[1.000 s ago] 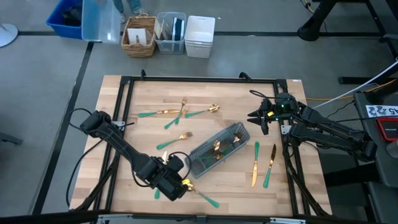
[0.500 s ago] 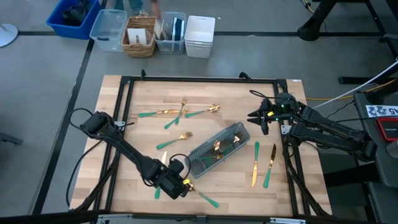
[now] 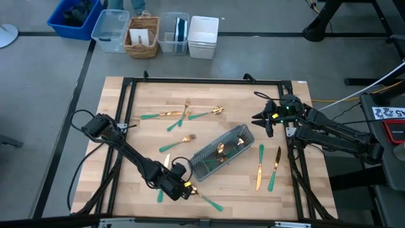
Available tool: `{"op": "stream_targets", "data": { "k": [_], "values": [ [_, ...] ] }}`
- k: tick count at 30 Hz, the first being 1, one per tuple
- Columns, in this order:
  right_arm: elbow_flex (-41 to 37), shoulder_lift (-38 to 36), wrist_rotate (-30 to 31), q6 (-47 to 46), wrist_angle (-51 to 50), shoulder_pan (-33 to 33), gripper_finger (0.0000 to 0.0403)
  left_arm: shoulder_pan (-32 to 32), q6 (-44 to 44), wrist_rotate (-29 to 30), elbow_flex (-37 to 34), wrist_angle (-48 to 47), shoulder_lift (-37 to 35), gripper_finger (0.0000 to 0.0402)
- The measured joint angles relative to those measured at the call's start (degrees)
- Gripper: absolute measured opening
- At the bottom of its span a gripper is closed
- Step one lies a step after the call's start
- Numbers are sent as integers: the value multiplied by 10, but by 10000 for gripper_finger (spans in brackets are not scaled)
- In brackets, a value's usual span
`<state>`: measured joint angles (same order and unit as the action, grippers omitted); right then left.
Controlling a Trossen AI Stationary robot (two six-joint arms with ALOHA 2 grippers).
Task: Sort silverware
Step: Put the gold spoon into the gray silverware organizer
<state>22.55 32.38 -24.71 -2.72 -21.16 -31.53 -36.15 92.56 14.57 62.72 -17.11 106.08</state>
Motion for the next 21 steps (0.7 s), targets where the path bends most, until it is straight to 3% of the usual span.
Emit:
{"op": "stream_targets", "data": {
  "k": [15, 21],
  "values": [
    [0, 0, 0, 0, 0, 0, 136, 0, 15, 0, -45, 76, 0, 108],
    [0, 0, 0, 0, 0, 0, 136, 1, -10, 1, -45, 76, 5, 55]
  ]
}}
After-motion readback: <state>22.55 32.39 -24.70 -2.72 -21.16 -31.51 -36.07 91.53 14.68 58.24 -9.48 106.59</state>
